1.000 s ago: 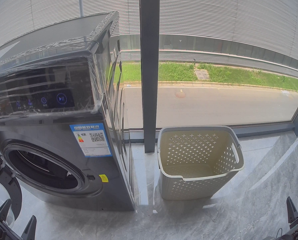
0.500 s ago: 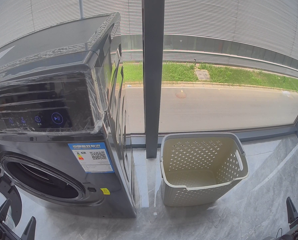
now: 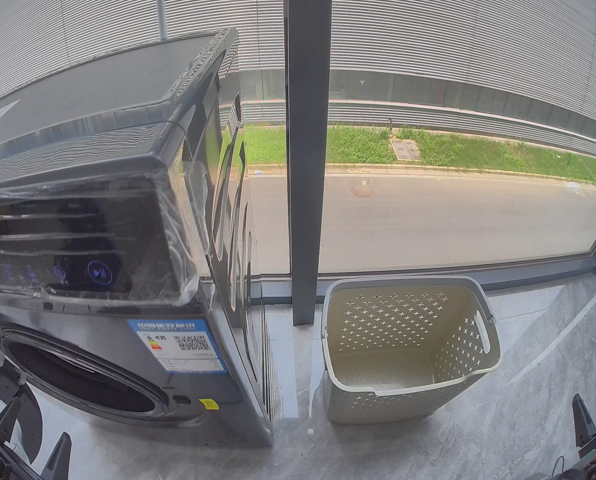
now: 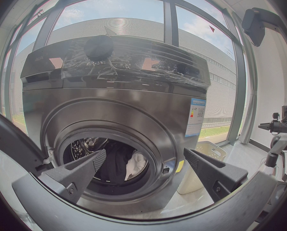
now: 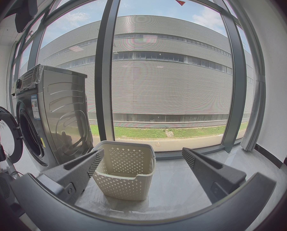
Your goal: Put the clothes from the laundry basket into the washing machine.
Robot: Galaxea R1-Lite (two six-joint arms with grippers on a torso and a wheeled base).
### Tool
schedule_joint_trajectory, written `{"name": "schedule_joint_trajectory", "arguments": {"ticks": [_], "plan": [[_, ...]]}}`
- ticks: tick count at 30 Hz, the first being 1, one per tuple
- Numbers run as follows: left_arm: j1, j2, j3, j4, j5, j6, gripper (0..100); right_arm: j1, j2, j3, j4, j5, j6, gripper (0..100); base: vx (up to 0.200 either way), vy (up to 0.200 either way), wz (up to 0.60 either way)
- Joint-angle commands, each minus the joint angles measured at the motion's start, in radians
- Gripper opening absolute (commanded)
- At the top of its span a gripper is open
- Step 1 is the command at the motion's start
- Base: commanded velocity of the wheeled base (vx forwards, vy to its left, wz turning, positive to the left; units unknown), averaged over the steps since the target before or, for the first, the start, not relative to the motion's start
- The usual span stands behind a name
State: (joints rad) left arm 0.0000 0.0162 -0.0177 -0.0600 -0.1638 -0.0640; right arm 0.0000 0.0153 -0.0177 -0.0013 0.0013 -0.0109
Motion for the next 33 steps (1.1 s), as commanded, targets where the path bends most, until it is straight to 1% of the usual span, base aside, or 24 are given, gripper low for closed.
{"name": "schedule_joint_trajectory", "arguments": {"ticks": [1, 9, 17, 33], "plan": [[0.000, -0.016, 0.018, -0.004, 0.000, 0.000, 100, 0.000, -0.011, 0.016, 0.000, 0.000, 0.000, 100, 0.000, 0.000, 0.00], [0.000, -0.016, 0.018, -0.004, 0.004, 0.000, 100, 0.000, -0.011, 0.016, 0.000, -0.001, 0.000, 100, 0.000, 0.000, 0.00], [0.000, -0.016, 0.018, -0.004, -0.002, 0.000, 100, 0.000, -0.011, 0.016, 0.000, 0.000, 0.000, 100, 0.000, 0.000, 0.00], [0.000, -0.016, 0.018, -0.003, -0.003, 0.000, 100, 0.000, -0.011, 0.018, 0.000, 0.000, 0.000, 100, -0.200, 0.000, 0.00]]}}
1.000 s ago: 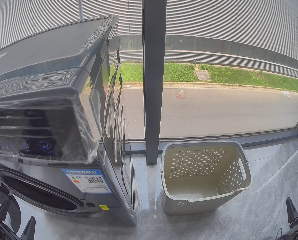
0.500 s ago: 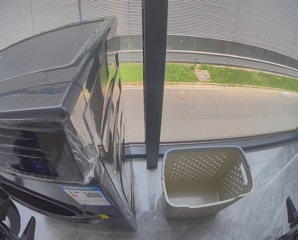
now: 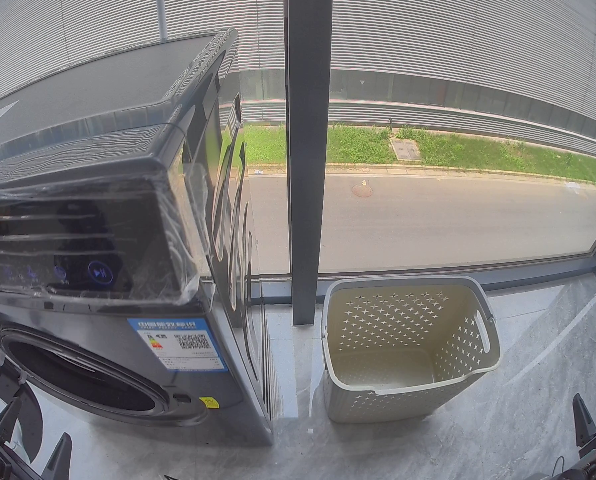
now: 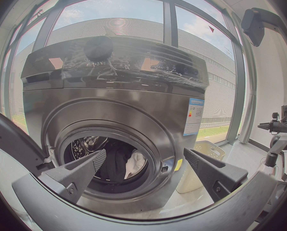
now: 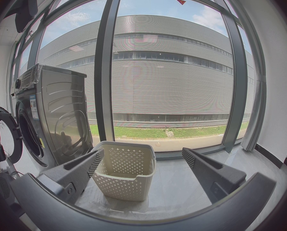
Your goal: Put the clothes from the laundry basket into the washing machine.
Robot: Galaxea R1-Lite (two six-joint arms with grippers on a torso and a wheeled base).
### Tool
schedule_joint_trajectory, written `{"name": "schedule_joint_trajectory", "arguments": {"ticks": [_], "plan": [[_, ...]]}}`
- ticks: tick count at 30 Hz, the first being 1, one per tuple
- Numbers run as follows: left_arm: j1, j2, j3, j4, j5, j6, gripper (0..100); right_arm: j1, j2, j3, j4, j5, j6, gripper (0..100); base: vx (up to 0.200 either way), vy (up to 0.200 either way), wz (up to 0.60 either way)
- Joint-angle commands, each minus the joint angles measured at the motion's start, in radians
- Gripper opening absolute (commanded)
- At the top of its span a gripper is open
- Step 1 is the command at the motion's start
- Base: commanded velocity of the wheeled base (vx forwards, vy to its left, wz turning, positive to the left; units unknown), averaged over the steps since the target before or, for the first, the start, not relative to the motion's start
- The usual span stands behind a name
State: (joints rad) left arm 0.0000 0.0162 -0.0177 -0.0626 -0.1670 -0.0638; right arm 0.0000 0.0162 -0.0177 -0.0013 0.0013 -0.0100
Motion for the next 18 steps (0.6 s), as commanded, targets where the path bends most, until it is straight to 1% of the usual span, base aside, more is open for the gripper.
{"name": "schedule_joint_trajectory", "arguments": {"ticks": [1, 18], "plan": [[0.000, -0.016, 0.018, -0.002, 0.000, -0.001, 100, 0.000, -0.012, 0.016, 0.000, 0.000, -0.001, 100, -0.200, 0.000, 0.00], [0.000, -0.016, 0.018, -0.002, 0.000, -0.001, 100, 0.000, -0.012, 0.016, 0.000, 0.000, -0.001, 100, -0.200, 0.000, 0.00]]}}
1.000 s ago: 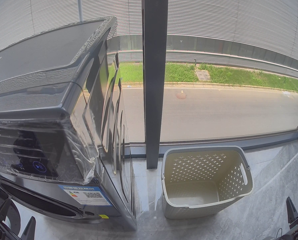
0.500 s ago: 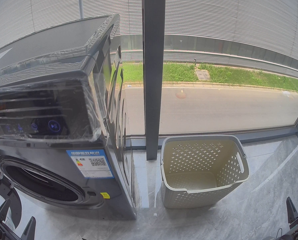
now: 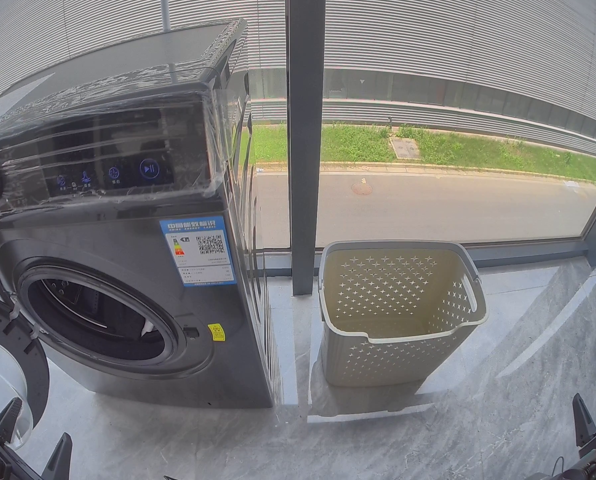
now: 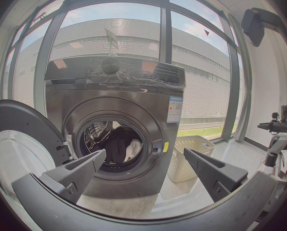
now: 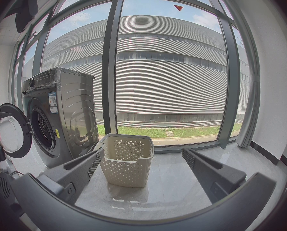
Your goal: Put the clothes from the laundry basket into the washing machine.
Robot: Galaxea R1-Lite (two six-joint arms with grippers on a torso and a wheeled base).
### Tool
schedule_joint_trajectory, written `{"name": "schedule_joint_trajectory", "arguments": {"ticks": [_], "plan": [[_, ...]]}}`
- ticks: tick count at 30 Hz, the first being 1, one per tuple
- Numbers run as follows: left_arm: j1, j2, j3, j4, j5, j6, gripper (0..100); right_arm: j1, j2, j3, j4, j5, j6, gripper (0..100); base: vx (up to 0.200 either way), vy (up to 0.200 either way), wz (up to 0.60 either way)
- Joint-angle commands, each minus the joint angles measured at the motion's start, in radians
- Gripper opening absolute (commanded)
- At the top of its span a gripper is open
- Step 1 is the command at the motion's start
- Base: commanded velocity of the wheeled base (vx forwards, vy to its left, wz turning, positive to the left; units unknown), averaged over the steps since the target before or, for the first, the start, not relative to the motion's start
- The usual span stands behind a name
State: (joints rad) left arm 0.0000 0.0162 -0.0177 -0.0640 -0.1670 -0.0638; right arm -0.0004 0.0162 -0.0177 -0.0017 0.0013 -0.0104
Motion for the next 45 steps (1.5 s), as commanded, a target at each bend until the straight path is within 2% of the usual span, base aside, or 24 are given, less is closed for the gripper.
{"name": "schedule_joint_trajectory", "arguments": {"ticks": [1, 29, 45], "plan": [[0.000, -0.016, 0.018, 0.000, 0.000, -0.001, 100, 0.000, -0.012, 0.018, 0.000, 0.000, 0.000, 100, -0.200, 0.000, 0.00], [0.000, -0.016, 0.018, 0.000, 0.001, -0.002, 100, 0.000, -0.012, 0.016, 0.000, 0.000, 0.000, 100, -0.200, 0.000, 0.00], [0.000, -0.016, 0.018, 0.000, 0.003, -0.001, 100, 0.000, -0.012, 0.018, 0.000, 0.000, 0.001, 100, 0.000, 0.000, 0.00]]}}
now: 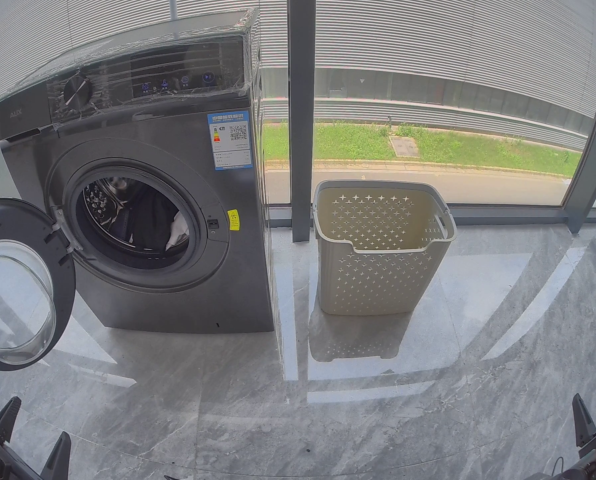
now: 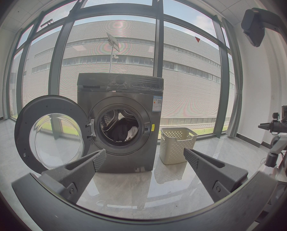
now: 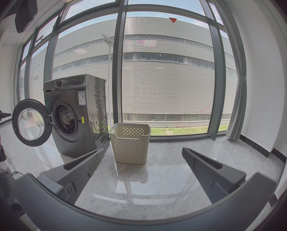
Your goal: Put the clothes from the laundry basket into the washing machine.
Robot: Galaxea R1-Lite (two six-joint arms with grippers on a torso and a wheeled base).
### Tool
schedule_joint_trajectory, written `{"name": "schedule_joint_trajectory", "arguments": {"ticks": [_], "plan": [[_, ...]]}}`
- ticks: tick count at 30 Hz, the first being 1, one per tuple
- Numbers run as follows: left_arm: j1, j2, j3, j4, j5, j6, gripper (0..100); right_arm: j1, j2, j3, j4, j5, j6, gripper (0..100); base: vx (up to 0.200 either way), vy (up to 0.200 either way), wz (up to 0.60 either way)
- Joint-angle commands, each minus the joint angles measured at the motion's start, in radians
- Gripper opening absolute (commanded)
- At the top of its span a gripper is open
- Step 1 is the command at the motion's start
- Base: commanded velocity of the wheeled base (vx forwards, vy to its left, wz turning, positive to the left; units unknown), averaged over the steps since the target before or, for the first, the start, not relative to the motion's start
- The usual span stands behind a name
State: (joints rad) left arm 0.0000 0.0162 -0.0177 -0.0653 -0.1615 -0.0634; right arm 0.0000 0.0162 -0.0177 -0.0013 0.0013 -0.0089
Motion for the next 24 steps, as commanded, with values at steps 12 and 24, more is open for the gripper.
{"name": "schedule_joint_trajectory", "arguments": {"ticks": [12, 24], "plan": [[0.000, -0.016, 0.018, 0.001, -0.004, -0.015, 100, 0.000, -0.012, 0.016, 0.000, 0.000, 0.000, 100, 0.000, 0.117, 0.00], [0.000, -0.016, 0.018, 0.001, 0.000, -0.015, 100, 0.000, -0.012, 0.018, 0.000, 0.000, 0.000, 100, 0.000, 0.200, 0.00]]}}
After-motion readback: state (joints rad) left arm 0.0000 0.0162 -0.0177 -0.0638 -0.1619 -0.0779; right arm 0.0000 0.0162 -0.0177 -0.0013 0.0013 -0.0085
